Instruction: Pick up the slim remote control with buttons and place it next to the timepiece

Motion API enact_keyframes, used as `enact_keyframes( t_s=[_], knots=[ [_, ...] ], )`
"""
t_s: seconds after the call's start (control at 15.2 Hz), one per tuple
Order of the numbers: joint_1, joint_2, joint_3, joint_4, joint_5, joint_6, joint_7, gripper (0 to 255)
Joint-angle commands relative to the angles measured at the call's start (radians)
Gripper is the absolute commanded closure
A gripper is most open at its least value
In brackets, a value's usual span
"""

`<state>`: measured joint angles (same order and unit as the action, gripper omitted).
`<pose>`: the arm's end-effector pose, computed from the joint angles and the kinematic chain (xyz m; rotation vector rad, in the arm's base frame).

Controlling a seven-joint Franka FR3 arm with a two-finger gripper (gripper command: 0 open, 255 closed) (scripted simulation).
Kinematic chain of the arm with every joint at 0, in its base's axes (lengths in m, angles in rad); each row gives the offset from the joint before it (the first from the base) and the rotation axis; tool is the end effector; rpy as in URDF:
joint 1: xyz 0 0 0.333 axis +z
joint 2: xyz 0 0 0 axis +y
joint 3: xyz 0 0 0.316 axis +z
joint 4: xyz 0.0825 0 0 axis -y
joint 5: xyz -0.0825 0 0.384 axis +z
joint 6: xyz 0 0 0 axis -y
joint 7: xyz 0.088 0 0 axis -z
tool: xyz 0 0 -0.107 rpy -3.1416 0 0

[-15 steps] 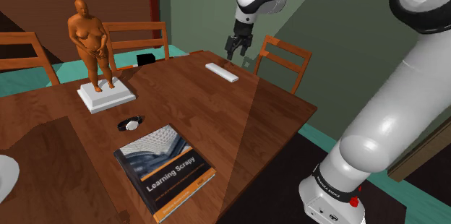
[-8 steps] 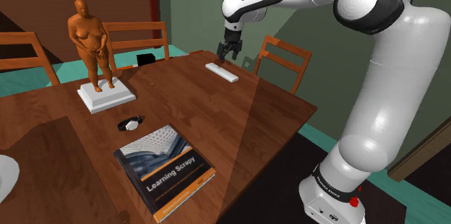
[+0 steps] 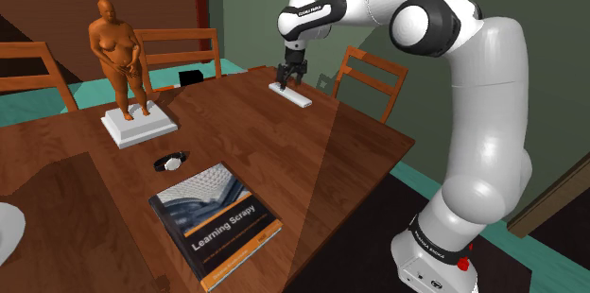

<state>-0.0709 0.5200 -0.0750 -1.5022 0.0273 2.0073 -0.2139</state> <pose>0.6905 -0.0916 0.3654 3.1297 0.1032 -0.0242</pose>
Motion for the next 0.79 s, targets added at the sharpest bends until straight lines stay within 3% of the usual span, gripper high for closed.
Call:
enact_keyframes(
  t_s=[0.0,0.26,0.73],
  knots=[
    [-0.002,0.013,0.000,-0.008,0.001,0.020,-0.002,0],
    [-0.002,0.035,0.001,-0.035,0.003,0.070,-0.003,0],
    [-0.002,0.035,0.001,-0.035,0.003,0.070,-0.003,0]
  ],
)
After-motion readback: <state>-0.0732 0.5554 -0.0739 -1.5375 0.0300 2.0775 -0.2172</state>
